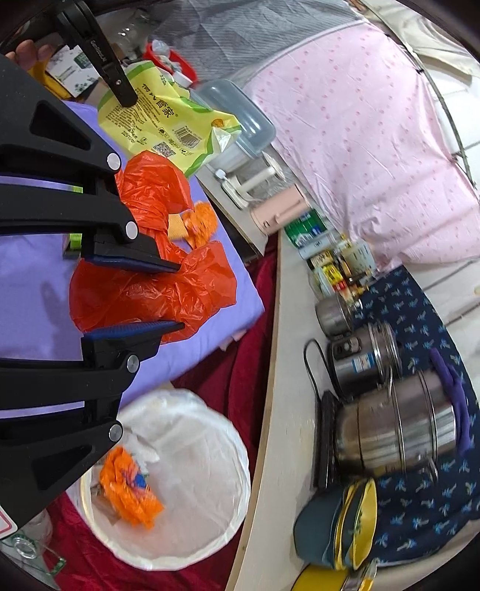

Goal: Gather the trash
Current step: 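Lift the snack bag and red bag and carry them over the bin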

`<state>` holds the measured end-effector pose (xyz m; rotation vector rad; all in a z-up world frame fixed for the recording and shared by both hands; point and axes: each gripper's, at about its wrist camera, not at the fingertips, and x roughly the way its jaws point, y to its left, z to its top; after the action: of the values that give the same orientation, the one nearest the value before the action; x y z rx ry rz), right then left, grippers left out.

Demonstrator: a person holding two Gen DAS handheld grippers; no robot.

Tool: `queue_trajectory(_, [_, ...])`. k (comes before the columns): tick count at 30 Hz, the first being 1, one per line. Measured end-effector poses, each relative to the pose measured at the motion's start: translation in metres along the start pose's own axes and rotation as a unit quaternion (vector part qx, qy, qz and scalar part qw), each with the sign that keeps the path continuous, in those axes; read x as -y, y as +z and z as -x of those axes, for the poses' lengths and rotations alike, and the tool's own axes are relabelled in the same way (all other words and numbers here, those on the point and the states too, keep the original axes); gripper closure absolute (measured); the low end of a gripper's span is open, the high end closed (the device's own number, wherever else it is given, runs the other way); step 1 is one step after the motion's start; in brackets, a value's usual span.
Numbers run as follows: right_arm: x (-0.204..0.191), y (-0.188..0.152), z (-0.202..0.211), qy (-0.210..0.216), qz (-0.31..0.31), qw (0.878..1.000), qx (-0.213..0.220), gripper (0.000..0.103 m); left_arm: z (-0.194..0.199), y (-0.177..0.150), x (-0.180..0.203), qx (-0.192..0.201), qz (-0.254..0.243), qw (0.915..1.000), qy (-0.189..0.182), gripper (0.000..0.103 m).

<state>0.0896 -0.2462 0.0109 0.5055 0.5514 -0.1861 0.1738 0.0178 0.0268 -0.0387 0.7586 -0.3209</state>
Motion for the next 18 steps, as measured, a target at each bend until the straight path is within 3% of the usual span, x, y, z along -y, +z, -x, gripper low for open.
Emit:
queue_trajectory(9, [0.083,0.004,0.047,-0.057,-0.052,0.996,0.034,0.08,-0.006,-0.009,0.082,-0.01,-0.06,0.9969,-0.05,0.098])
queue_trajectory(18, [0.161,0.004,0.079,-0.113,-0.107,0.986,0.058,0.08,-0.022,-0.022,0.169,-0.031,-0.122,0.9869,-0.101,0.098])
